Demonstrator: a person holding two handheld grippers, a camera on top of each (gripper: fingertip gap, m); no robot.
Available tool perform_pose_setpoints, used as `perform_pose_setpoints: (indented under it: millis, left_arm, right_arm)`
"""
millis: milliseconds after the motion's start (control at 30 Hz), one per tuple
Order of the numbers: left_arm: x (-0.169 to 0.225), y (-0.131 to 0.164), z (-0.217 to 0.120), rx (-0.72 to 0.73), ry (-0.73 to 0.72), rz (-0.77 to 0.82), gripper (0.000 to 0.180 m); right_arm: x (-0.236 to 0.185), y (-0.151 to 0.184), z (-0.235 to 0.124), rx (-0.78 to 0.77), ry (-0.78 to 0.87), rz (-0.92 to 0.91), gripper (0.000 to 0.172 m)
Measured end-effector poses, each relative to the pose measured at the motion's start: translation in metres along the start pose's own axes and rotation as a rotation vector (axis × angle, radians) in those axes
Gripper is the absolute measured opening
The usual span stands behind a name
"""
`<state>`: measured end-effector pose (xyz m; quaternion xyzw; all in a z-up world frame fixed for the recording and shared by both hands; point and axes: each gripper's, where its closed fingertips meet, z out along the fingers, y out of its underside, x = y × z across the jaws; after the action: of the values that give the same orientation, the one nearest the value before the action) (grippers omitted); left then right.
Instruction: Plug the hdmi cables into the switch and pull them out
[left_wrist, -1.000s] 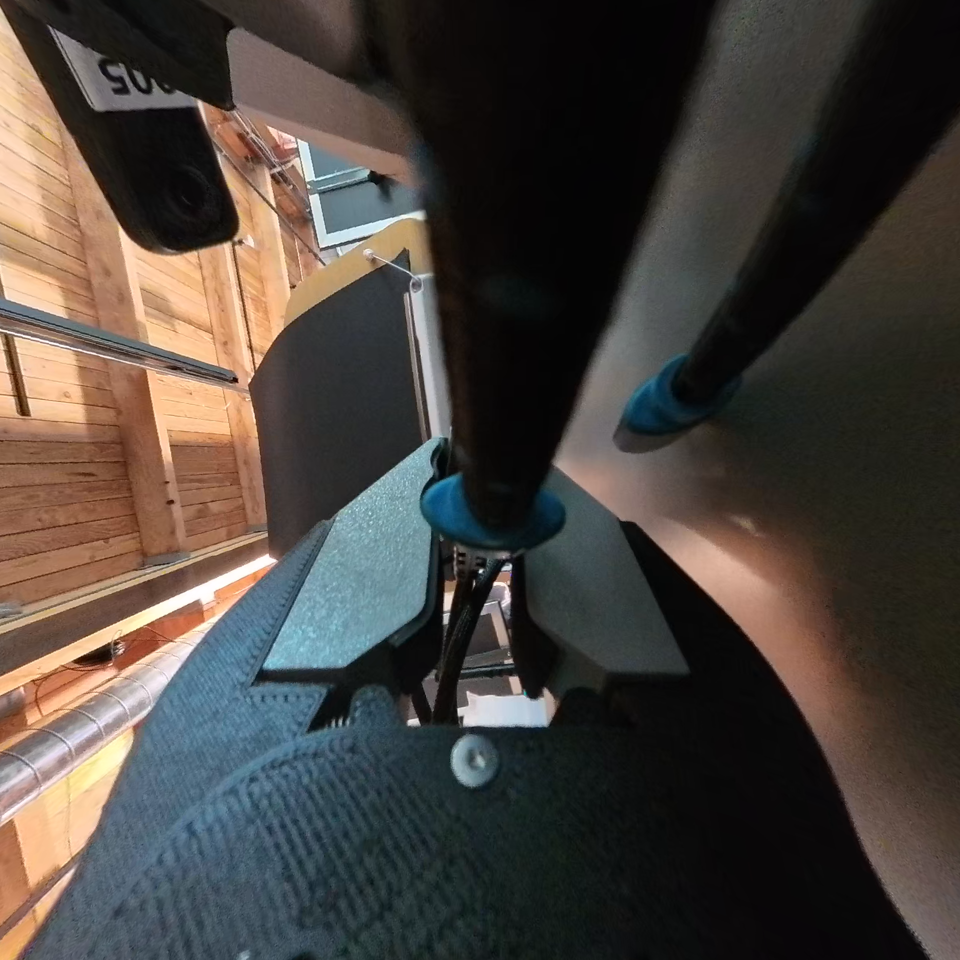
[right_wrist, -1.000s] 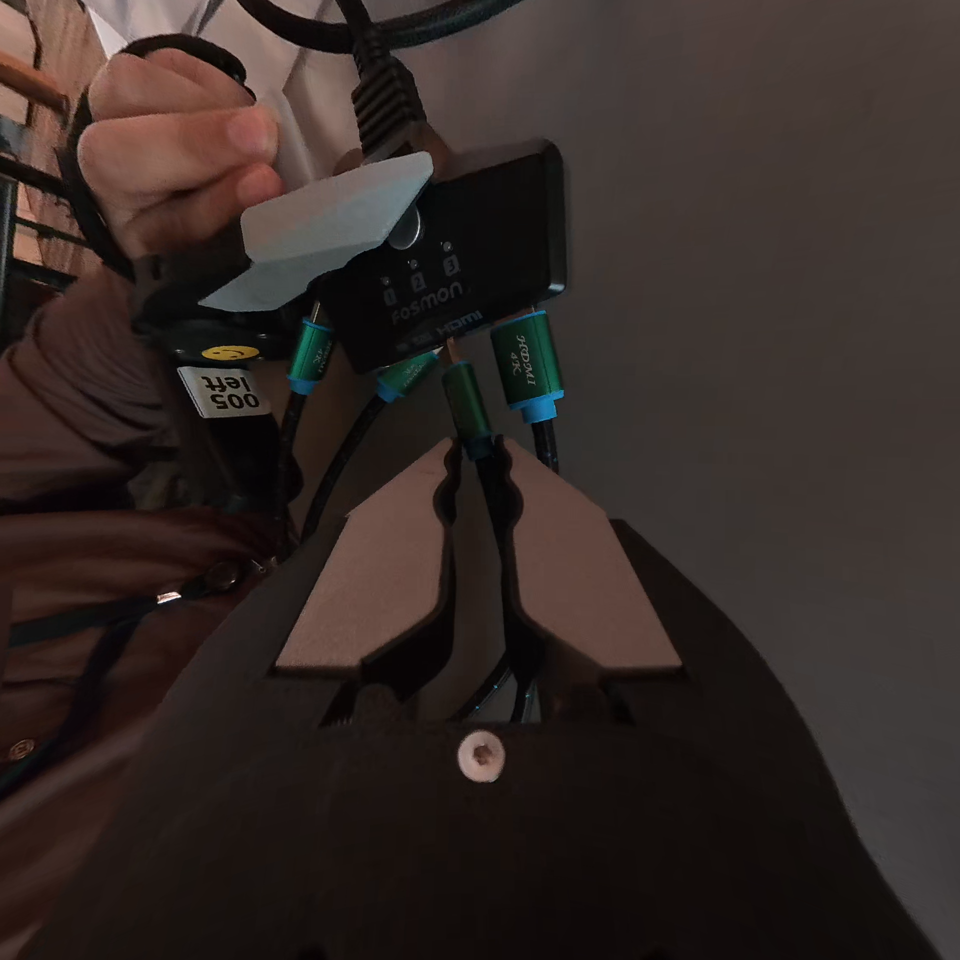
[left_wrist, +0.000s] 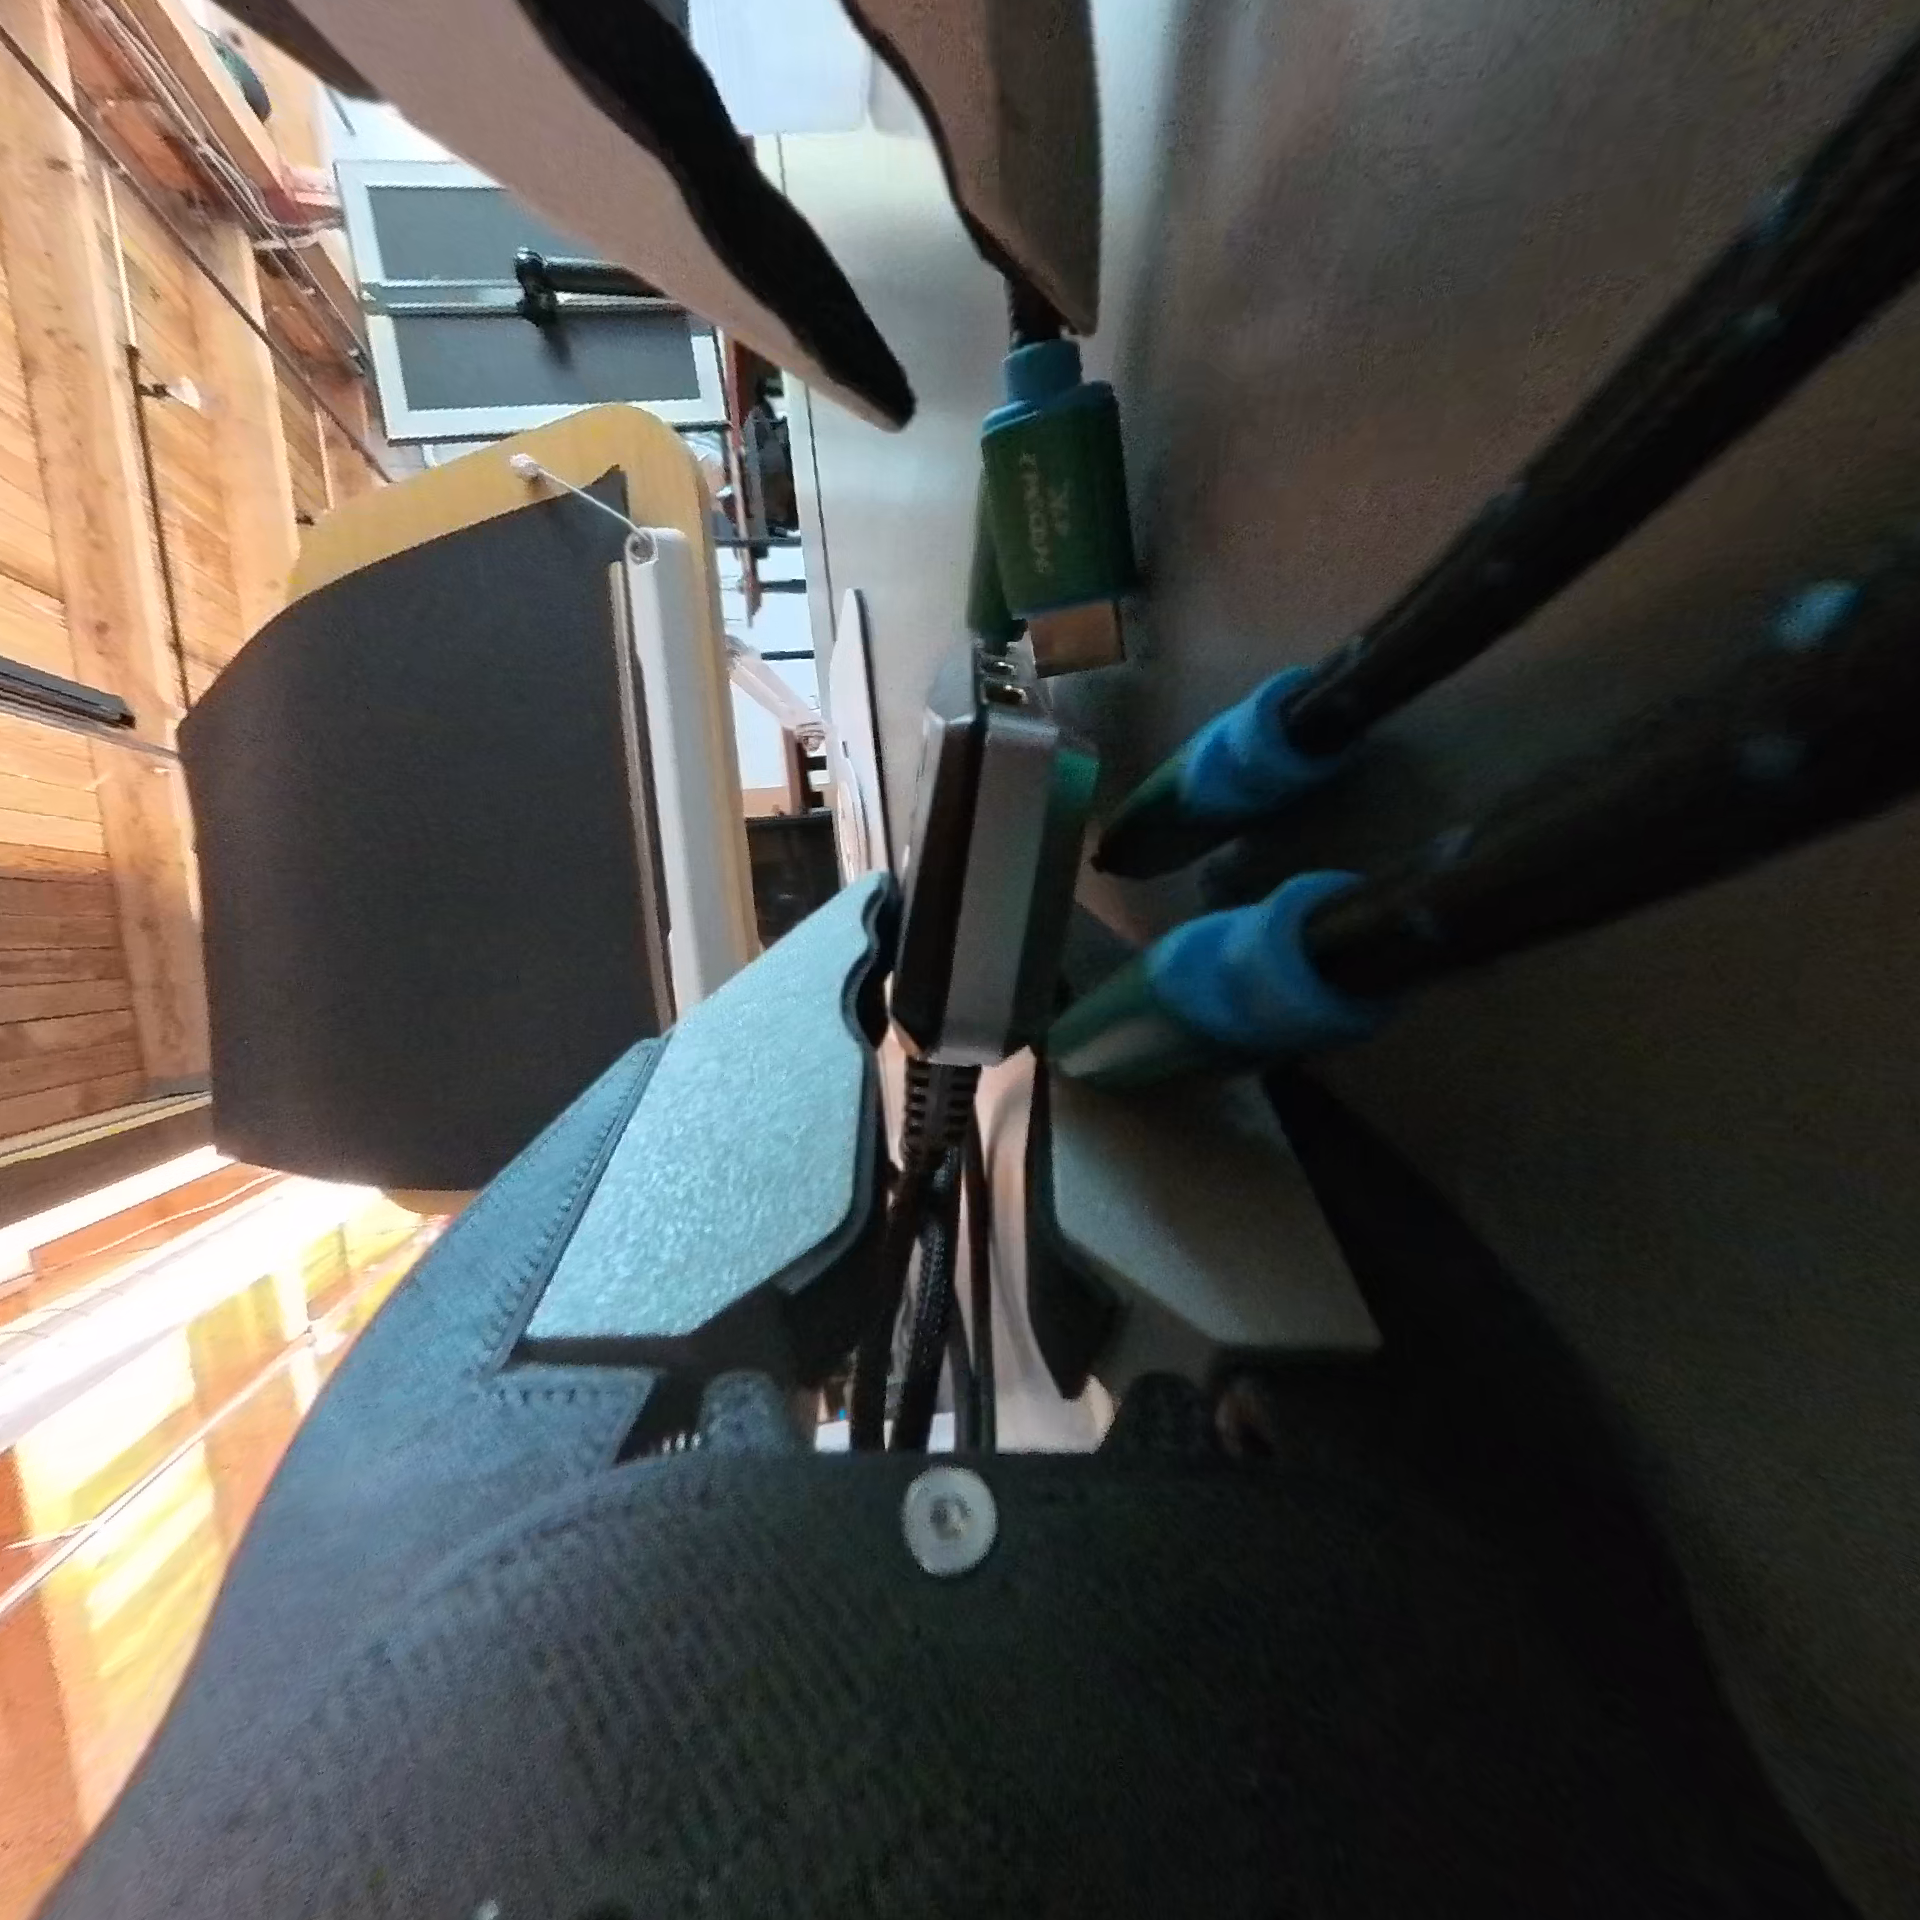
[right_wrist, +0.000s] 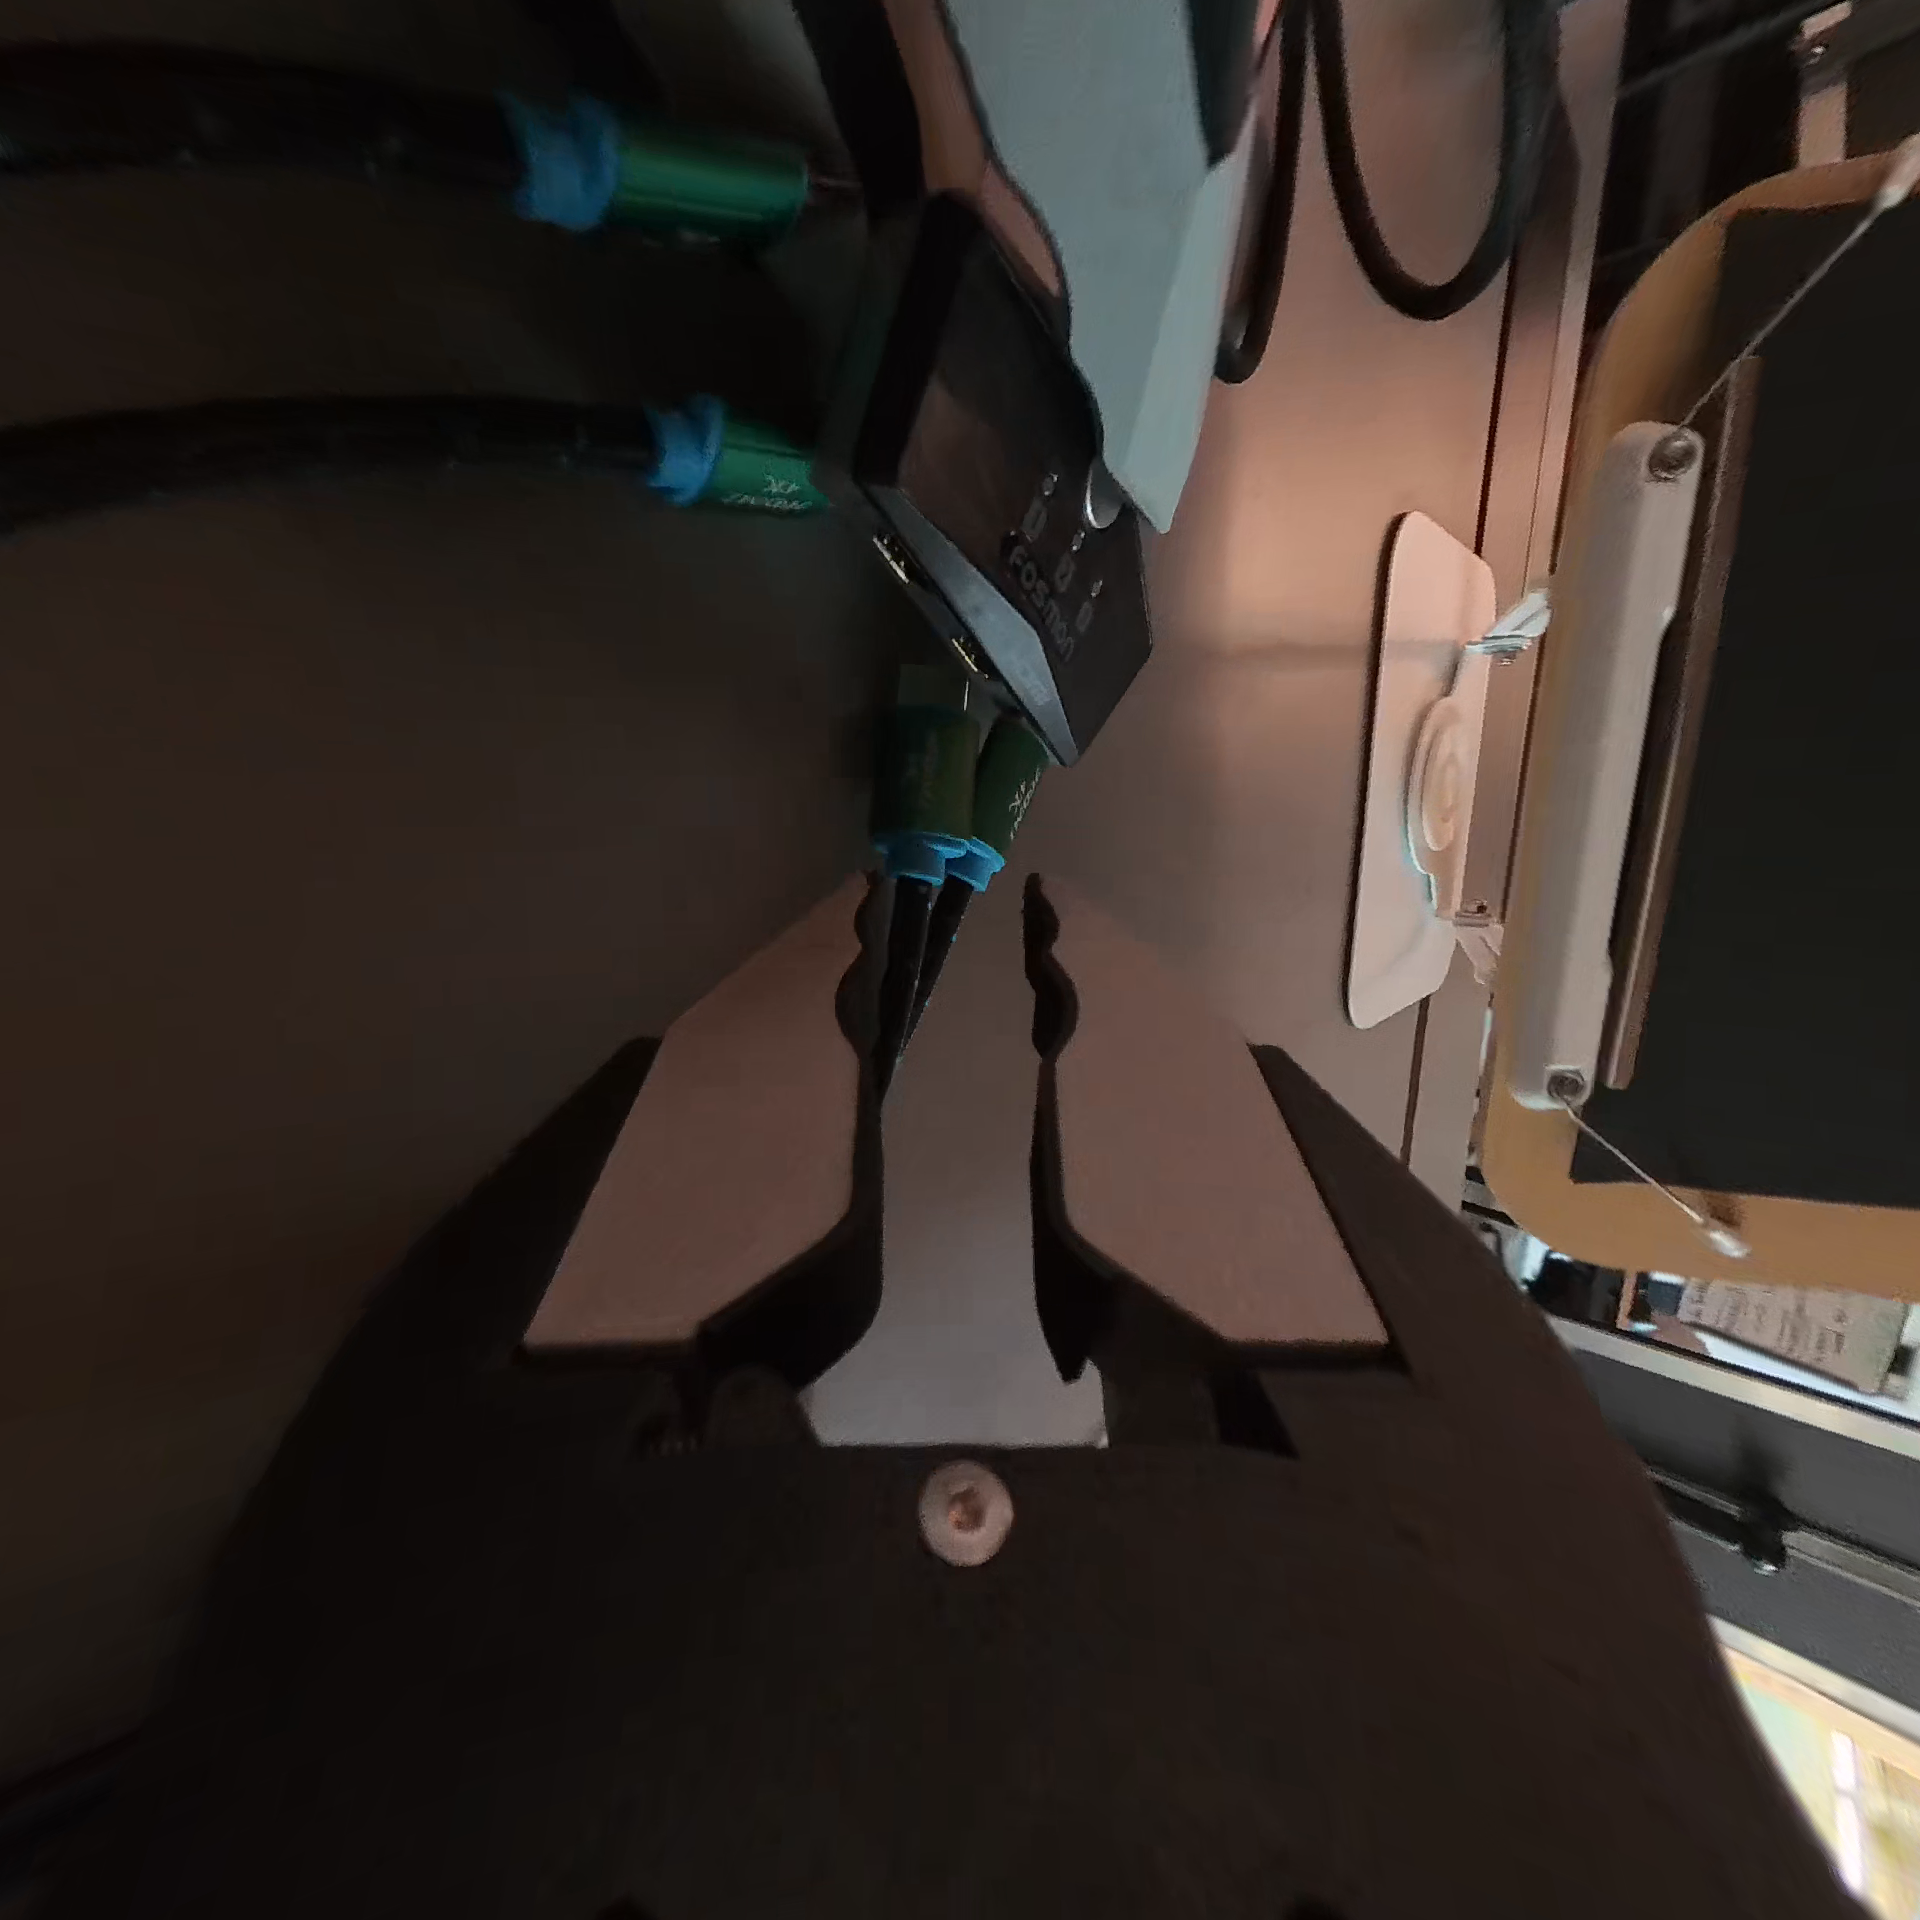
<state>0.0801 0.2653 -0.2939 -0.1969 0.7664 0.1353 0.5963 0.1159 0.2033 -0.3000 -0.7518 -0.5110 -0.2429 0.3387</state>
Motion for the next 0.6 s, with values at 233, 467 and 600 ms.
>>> perform_pose_setpoints:
  millis: [233,467,600]
  left_arm:
    - [0.001,0.003,0.001,0.008,0.032,-0.048,0.021]
    - [-0.005,0.007,0.001,0.000,-0.003,-0.039,0.022]
    - [-0.008,0.008,0.002,-0.008,-0.021,-0.017,0.021]
  right_arm:
    - [-0.007,0.000,0.010,0.010,0.035,-0.102,0.007]
    - [0.000,-0.004,0.004,0.119,-0.114,0.258,0.007]
    - [0.016,0.000,-0.012,0.167,-0.202,0.462,0.007]
